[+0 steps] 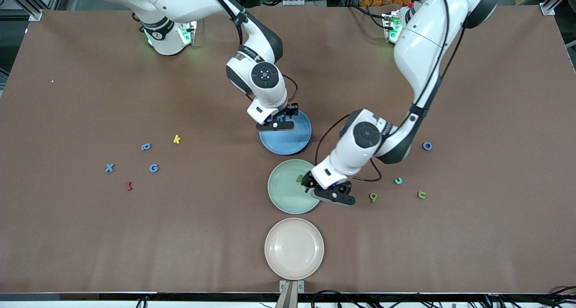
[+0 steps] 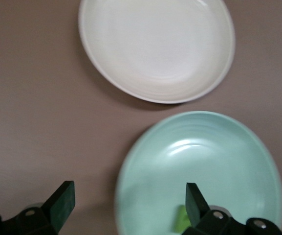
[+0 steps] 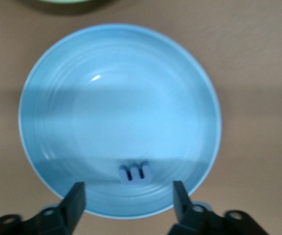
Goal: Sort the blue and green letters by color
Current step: 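Drop the E on the blue plate while the left gripper drops N on green, then return the right gripper to the letters while the left gripper grasps green b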
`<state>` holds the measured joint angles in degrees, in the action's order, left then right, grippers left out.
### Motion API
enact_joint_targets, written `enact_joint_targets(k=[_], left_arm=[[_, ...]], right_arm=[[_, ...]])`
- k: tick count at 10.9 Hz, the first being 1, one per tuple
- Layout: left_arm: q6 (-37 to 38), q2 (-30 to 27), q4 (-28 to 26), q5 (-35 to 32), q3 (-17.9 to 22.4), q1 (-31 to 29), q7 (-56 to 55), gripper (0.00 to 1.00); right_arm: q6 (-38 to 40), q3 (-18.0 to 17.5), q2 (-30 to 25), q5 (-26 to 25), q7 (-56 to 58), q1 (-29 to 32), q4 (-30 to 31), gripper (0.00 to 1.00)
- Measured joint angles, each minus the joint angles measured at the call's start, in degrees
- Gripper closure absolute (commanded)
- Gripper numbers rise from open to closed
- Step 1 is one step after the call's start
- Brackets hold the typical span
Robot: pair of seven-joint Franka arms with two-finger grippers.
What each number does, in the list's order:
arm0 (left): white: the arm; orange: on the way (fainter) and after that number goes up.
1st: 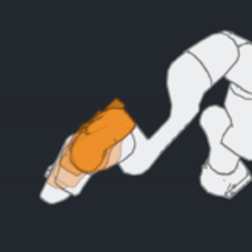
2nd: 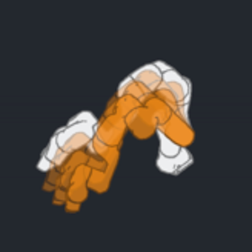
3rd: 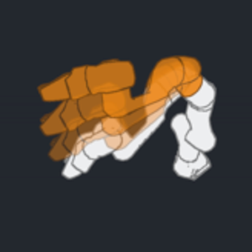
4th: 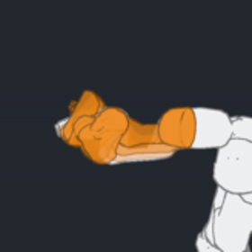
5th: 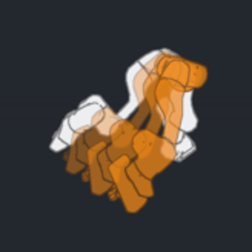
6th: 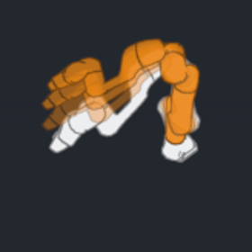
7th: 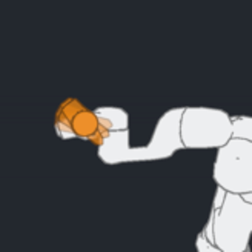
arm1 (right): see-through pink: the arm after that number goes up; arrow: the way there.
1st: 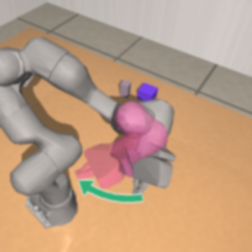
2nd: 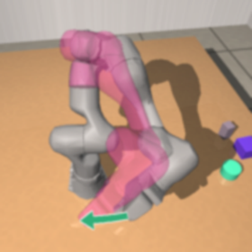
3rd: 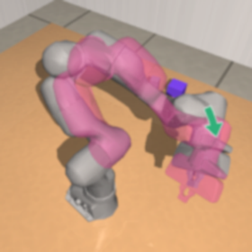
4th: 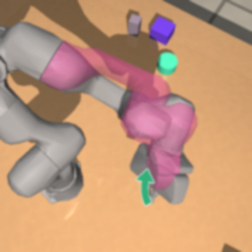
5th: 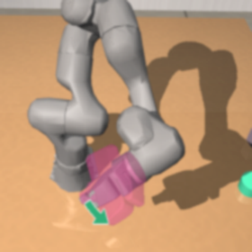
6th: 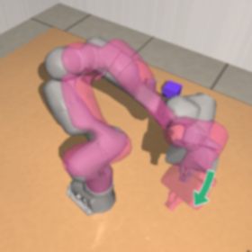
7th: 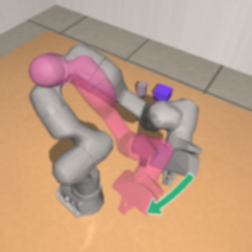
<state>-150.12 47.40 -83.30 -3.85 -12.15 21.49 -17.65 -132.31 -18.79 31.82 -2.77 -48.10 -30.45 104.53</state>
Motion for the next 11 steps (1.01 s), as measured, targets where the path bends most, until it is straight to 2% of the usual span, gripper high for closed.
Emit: enact_joint_targets(k=[5, 8, 10, 11], left_arm=[[4.0, -0.7, -0.7, 0.0, -0.2, -7.2, 24.3, 0.0], [4.1, -0.2, -2.3, 0.0, 0.0, -10.3, 38.6, 0.0], [4.1, 0.3, -3.2, 0.0, 0.1, -11.4, 41.7, 0.02], [4.1, 0.6, -3.6, 0.0, 0.2, -11.8, 42.7, 0.07]], right_arm=[[15.2, 0.3, -6.7, -0.7, -0.2, 10.6, -0.5, 0.0], [17.9, 0.5, -9.2, -1.0, 3.6, 20.3, 0.2, 0.0], [18.2, 0.6, -9.8, -1.1, 8.2, 27.4, 0.7, 0.0], [18.2, 0.6, -10.0, -2.0, 11.8, 30.6, 0.9, 0.0]])
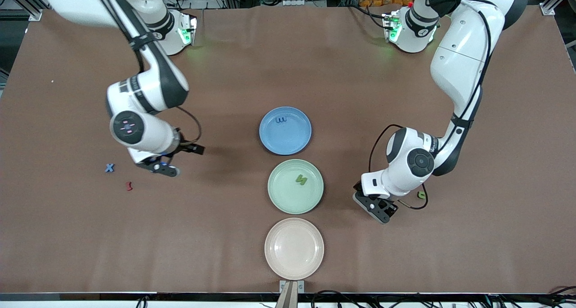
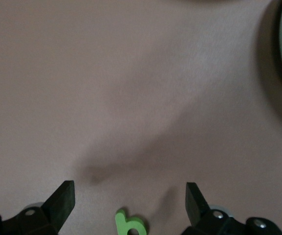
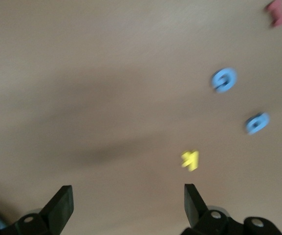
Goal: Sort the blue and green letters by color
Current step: 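Return the right gripper to the letters while the left gripper grasps green b, then carry the b to the green plate while the right gripper grasps blue X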
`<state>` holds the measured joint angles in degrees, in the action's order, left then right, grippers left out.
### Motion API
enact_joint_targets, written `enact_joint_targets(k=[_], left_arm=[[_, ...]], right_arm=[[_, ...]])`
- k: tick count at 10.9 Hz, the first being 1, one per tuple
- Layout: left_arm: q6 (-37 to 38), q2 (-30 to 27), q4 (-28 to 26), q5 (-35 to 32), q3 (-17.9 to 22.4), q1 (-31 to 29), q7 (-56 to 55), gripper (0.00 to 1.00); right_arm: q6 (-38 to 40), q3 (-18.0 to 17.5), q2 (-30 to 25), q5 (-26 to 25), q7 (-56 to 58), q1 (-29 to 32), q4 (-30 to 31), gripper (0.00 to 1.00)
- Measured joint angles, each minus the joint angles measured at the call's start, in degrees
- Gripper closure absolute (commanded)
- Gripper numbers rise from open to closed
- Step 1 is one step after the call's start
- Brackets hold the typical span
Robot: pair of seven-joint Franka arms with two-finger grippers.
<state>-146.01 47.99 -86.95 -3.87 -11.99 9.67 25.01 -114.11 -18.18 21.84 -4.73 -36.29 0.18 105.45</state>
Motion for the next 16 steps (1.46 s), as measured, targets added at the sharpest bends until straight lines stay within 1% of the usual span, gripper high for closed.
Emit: enact_joint_targets(k=[3, 5, 7, 9, 11, 12, 14, 15, 16], left_arm=[[0.0, 0.3, -2.0, 0.0, 0.1, -0.8, 0.2, 0.09], [0.0, 0.3, -2.7, 0.0, 0.1, -1.9, 0.2, 0.11], [0.0, 0.2, -2.8, 0.0, 0.0, -2.3, -0.3, 0.25], [0.9, -0.1, -2.7, 0.0, 0.0, -2.3, -1.4, 0.51], [1.3, -0.3, -2.8, 0.0, 0.0, -2.3, -1.7, 0.59], [1.6, -0.5, -2.8, 0.0, -0.1, -2.3, -1.8, 0.61], [2.1, -0.7, -2.8, 0.0, -0.2, -2.3, -2.5, 0.71], [2.2, -0.7, -2.8, 0.0, -0.2, -2.3, -2.9, 0.77], [2.7, -0.8, -2.7, 0.0, -0.3, -2.3, -3.8, 0.8]], right_arm=[[-0.7, 0.0, -0.5, -3.7, 15.3, 8.0, 0.2, 0.0], [-2.8, 0.2, -0.6, -5.0, 23.2, 13.4, 0.3, 0.0], [-6.2, 0.8, -0.6, -5.3, 31.1, 18.8, 0.6, 0.0], [-8.3, 1.0, -0.6, -5.3, 37.4, 23.8, 1.3, 0.0], [-12.3, 2.3, -0.5, -5.3, 41.9, 27.5, 3.9, 0.0], [-15.3, 3.5, -0.4, -5.3, 42.7, 28.3, 5.7, 0.0], [-20.3, 5.1, 0.5, -5.3, 43.1, 28.7, 8.4, 0.0], [-22.8, 5.1, 1.4, -5.3, 43.0, 28.6, 9.2, 0.0], [-26.2, 5.1, 2.4, -5.3, 43.0, 28.6, 10.4, 0.0]])
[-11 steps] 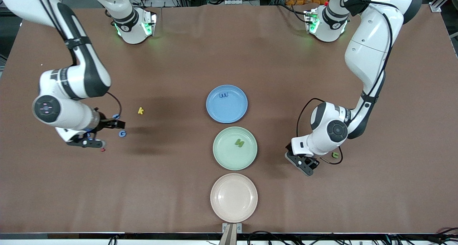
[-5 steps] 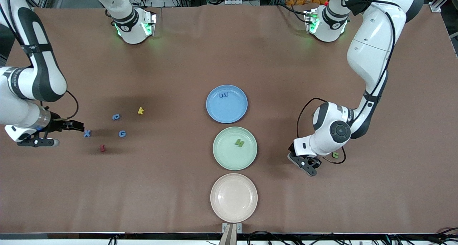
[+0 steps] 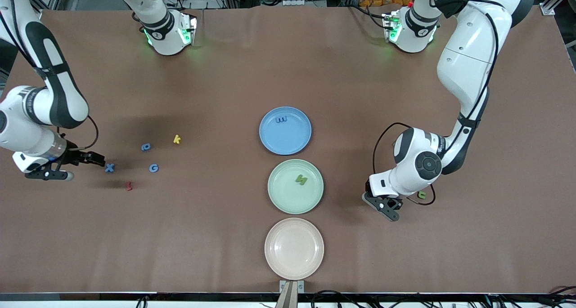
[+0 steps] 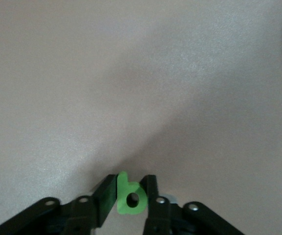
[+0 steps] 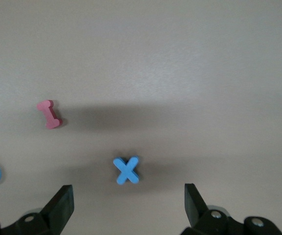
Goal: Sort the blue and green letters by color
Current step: 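Carry the b to the green plate while the right gripper grasps blue X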
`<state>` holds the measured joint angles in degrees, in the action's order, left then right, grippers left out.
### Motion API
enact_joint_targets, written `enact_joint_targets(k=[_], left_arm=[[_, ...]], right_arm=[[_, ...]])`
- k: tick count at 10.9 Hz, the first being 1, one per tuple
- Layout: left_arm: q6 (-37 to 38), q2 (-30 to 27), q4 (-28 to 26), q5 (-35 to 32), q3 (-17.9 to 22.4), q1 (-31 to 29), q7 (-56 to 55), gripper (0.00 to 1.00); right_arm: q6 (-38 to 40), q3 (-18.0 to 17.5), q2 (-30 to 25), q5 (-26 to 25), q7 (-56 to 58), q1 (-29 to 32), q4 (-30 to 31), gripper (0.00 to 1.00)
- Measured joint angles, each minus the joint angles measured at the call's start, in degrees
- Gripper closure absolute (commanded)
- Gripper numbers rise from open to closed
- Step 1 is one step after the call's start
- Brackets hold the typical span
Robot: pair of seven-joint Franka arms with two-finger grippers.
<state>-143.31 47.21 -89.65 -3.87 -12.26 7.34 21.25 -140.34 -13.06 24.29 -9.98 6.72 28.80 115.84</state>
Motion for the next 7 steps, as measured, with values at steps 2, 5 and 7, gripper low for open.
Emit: enact_joint_targets(k=[2, 5, 7], left_arm=[[1.1, -0.4, 0.0, 0.0, -0.1, 0.0, -0.9, 0.95], [2.4, -0.6, 0.3, 0.2, -0.4, 0.0, -1.6, 0.98], [3.6, -0.8, 1.7, 2.7, -2.0, -0.1, -3.7, 0.98]], right_arm=[[-6.3, 0.8, 2.6, 0.0, -0.1, 0.0, 2.8, 0.0], [-10.7, 1.7, 5.3, 0.0, -0.1, -0.1, 4.0, 0.23], [-11.8, 2.5, 6.0, 0.0, -0.1, -0.1, 4.0, 0.36]])
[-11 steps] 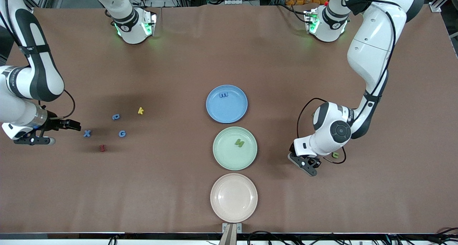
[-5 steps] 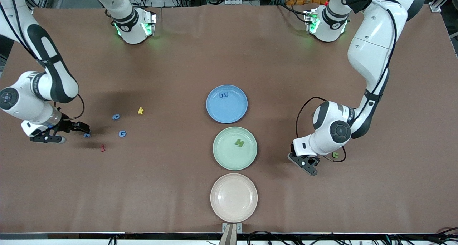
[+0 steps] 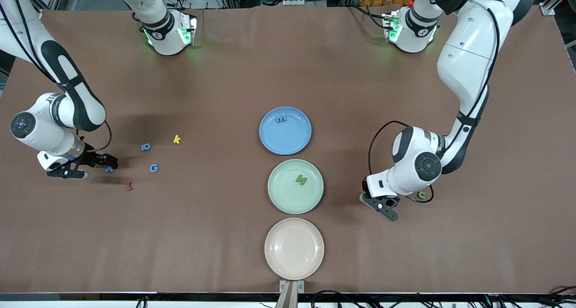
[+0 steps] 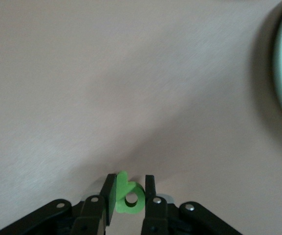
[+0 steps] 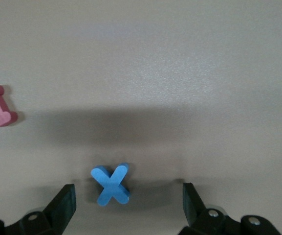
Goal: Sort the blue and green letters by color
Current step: 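Carry the b to the green plate while the right gripper grasps blue X, then drop the X on the blue plate while the left gripper returns to letters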
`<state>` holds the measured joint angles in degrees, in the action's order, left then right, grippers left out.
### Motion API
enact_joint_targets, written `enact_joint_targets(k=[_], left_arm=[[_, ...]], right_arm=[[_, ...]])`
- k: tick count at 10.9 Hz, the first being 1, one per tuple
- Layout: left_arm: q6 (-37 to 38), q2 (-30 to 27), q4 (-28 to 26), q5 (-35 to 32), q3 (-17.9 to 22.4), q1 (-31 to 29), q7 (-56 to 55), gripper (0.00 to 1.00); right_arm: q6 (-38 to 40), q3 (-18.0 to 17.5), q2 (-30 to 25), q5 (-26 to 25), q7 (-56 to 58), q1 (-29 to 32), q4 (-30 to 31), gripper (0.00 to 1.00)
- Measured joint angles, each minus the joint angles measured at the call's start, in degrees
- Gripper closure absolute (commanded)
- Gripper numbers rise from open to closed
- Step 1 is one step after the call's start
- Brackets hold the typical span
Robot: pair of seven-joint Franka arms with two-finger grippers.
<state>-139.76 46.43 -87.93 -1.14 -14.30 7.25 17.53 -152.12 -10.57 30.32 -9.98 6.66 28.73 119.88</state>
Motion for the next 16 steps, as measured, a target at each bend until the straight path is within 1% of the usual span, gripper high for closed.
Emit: enact_joint_targets(k=[1, 2, 4, 6, 7, 8, 10, 11, 14, 16], left_arm=[[0.3, -0.1, 0.8, 1.4, -1.4, 0.1, -1.2, 0.98], [0.3, -0.2, 1.6, 2.0, -2.9, 0.4, -3.5, 0.98], [0.4, -0.2, 3.8, 2.3, -4.6, 2.7, -10.9, 0.94], [0.2, -0.2, 5.1, 2.4, -4.7, 6.8, -19.3, 0.92], [-0.5, -0.2, 5.2, 2.4, -4.5, 8.6, -22.3, 0.76], [-1.6, -0.1, 5.2, 2.4, -4.4, 9.8, -24.4, 0.66], [-4.6, 0.4, 5.2, 2.4, -4.3, 11.7, -27.9, 0.0], [-5.3, 0.6, 5.2, 2.4, -4.2, 12.3, -28.7, 0.0], [-5.9, 0.9, 5.2, 2.4, -3.9, 13.0, -30.1, 0.0], [-6.1, 0.9, 5.6, 2.4, -3.3, 13.1, -31.1, 0.0]], right_arm=[[-0.2, 0.1, 0.1, 0.0, 0.0, 0.0, 0.0, 0.36], [-1.0, 0.1, 0.3, 0.0, 0.0, -0.1, 0.1, 0.41], [-2.4, 0.1, 0.6, 0.0, -0.1, -0.2, 0.3, 0.66], [-2.6, 0.1, 0.5, 0.0, -0.1, -0.3, 0.3, 0.73], [-2.7, 0.0, 0.5, 0.0, -0.3, -0.4, 0.3, 0.75], [-2.6, 0.0, 0.2, 0.0, -0.7, -0.4, 0.4, 0.79], [-2.7, 0.1, 0.1, 0.0, -3.1, -0.6, 0.5, 0.88], [-2.8, 0.1, 0.1, 0.0, -3.9, -0.7, 0.4, 0.9], [-2.1, 0.1, -0.1, 0.0, -6.9, -1.9, 0.3, 0.9], [2.6, 0.0, -1.9, 0.0, -12.7, -5.0, -0.4, 0.9]])
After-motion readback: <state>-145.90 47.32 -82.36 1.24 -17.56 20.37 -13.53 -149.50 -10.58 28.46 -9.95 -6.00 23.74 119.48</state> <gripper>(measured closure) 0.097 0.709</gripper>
